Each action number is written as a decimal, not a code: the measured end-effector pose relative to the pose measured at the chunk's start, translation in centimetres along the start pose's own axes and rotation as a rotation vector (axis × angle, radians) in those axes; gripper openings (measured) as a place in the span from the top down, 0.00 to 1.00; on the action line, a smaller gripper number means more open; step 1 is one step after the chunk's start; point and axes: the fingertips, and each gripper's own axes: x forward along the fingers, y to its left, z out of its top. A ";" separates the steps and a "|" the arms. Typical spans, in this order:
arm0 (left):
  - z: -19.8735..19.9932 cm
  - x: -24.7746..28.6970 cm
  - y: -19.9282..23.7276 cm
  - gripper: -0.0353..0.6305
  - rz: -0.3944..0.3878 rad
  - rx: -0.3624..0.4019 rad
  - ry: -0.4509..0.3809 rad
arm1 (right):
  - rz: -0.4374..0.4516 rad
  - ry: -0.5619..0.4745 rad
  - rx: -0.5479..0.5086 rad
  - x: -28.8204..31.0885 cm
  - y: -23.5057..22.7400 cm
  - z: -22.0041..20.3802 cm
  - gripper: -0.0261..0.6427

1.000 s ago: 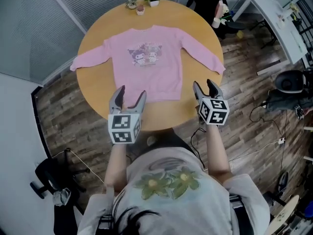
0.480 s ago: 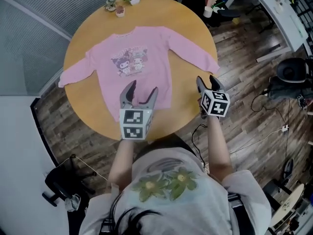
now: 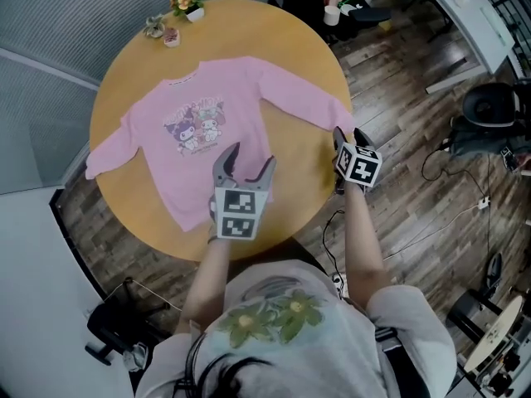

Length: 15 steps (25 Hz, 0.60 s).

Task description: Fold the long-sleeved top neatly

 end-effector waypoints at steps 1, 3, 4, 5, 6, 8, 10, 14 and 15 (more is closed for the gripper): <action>0.1 0.6 -0.4 0.48 -0.011 0.008 0.008 | -0.004 0.007 0.019 0.5 -0.5 -0.1 0.59; 0.2 1.8 -1.0 0.48 -0.028 0.025 0.021 | -0.002 0.023 0.052 1.4 -1.3 -0.6 0.59; 0.3 2.3 -1.3 0.48 -0.036 0.033 0.028 | 0.001 0.031 0.069 1.9 -1.6 -0.9 0.59; 0.3 2.7 -1.6 0.48 -0.044 0.042 0.035 | 0.003 0.039 0.087 2.5 -1.9 -1.2 0.59; 0.3 3.1 -1.9 0.48 -0.052 0.049 0.042 | 0.002 0.047 0.105 2.9 -2.3 -1.6 0.59; 0.4 3.8 -2.4 0.48 -0.067 0.064 0.056 | -0.002 0.062 0.137 3.7 -3.0 -2.1 0.59; 0.4 4.5 -2.9 0.48 -0.081 0.079 0.069 | 0.009 0.075 0.170 4.6 -3.6 -2.4 0.59; -0.1 5.3 -3.2 0.48 -0.107 0.091 0.094 | 0.026 0.099 0.229 5.4 -4.3 -3.2 0.73; -0.3 5.5 -3.0 0.48 -0.110 0.091 0.100 | 0.034 0.101 0.239 5.6 -4.2 -3.3 0.77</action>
